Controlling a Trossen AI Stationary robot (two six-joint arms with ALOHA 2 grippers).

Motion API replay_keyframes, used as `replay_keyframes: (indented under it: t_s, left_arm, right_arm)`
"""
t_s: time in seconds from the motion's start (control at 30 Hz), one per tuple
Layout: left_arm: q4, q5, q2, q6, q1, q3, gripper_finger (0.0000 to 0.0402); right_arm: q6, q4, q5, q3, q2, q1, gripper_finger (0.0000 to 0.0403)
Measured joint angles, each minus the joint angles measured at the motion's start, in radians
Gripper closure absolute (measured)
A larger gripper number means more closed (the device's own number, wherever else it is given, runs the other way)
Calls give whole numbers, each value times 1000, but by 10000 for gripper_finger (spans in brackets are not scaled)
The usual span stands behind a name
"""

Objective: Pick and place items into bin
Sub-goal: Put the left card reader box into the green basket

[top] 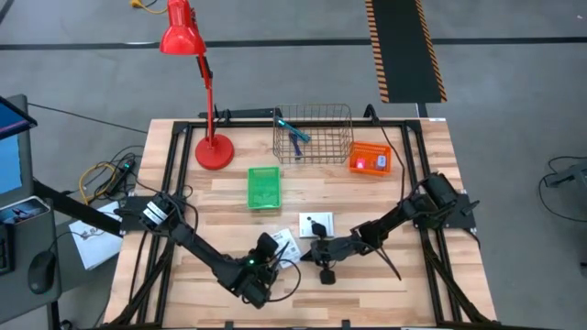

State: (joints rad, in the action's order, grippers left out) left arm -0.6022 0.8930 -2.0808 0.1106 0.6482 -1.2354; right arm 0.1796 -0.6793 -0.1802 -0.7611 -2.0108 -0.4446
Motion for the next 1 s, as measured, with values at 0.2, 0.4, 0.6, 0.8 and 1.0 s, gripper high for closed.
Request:
replay_keyframes:
  t_s: [0.2,0.4,0.6,0.8,1.0]
  left_arm:
    - [5,26,-1,-53,9,0,358]
    - [0,58,-1,-114,13,-1,369]
    - [-1,250,-3,-215,27,0,367]
    - [-13,501,19,-327,37,0,369]
    - [-28,604,73,-474,3,0,370]
  right_arm:
    - [-57,83,-1,2,75,0,403]
    - [-94,235,-129,2,188,-23,403]
    - [-62,424,-247,1,313,-61,403]
    - [63,648,-372,-1,429,-87,403]
    - [143,735,-426,-1,493,-110,403]
